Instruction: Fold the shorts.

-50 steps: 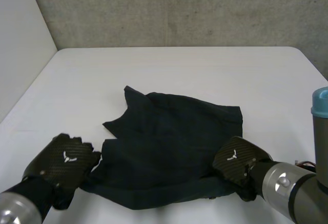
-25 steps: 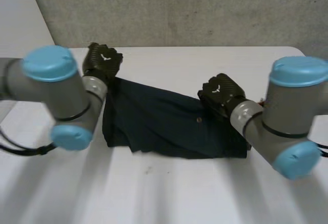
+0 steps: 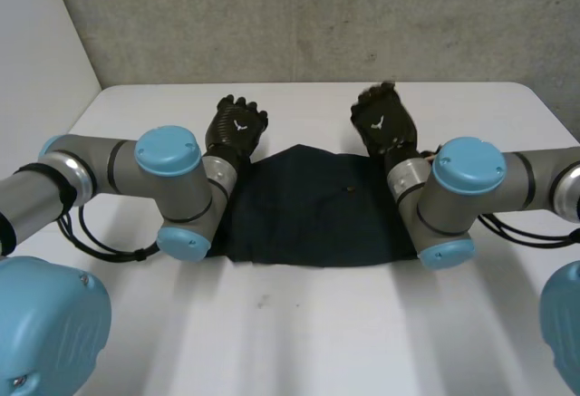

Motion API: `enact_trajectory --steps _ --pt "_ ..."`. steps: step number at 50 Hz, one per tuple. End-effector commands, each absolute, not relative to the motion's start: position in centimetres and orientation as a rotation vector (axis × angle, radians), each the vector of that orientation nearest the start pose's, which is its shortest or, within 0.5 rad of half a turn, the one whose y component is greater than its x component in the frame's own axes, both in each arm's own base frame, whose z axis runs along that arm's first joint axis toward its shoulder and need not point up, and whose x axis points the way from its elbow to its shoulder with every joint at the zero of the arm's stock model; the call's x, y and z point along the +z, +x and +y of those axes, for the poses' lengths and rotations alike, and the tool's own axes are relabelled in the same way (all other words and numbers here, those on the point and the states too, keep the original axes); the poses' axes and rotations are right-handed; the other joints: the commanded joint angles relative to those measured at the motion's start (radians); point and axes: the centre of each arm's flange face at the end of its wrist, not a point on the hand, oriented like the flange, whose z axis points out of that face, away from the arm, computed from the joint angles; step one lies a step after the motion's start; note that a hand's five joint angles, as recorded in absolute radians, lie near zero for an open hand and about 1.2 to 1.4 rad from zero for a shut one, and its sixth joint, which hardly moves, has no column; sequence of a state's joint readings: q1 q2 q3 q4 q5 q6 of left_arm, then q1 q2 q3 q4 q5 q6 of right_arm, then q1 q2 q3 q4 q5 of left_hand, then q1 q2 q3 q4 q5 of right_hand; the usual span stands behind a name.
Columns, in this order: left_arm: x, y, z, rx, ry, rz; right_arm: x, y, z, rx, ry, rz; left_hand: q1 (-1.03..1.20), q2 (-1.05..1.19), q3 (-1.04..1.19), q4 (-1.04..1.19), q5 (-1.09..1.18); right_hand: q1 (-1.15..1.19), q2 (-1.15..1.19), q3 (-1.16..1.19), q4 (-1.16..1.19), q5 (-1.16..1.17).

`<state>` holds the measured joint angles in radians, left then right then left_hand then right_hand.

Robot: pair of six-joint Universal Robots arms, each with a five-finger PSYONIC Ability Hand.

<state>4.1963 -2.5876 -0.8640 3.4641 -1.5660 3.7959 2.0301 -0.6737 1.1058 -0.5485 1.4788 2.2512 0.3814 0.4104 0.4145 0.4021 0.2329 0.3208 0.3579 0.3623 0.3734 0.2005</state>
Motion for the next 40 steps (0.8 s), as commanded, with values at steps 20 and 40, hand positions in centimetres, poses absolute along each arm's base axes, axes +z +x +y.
enact_trajectory --steps 20,40 --pt "18.8 -25.8 -27.9 -2.031 0.934 2.428 19.4 22.8 -29.0 -1.562 -0.696 2.38 0.04 0.011 0.007 0.02 0.014 0.16 0.123 0.119 0.108 0.106" --pt "13.8 -25.4 -27.5 -1.794 0.92 2.648 14.2 22.5 -28.4 -1.671 -0.7 2.297 0.349 0.32 0.316 0.328 0.323 0.41 0.373 0.368 0.357 0.356"
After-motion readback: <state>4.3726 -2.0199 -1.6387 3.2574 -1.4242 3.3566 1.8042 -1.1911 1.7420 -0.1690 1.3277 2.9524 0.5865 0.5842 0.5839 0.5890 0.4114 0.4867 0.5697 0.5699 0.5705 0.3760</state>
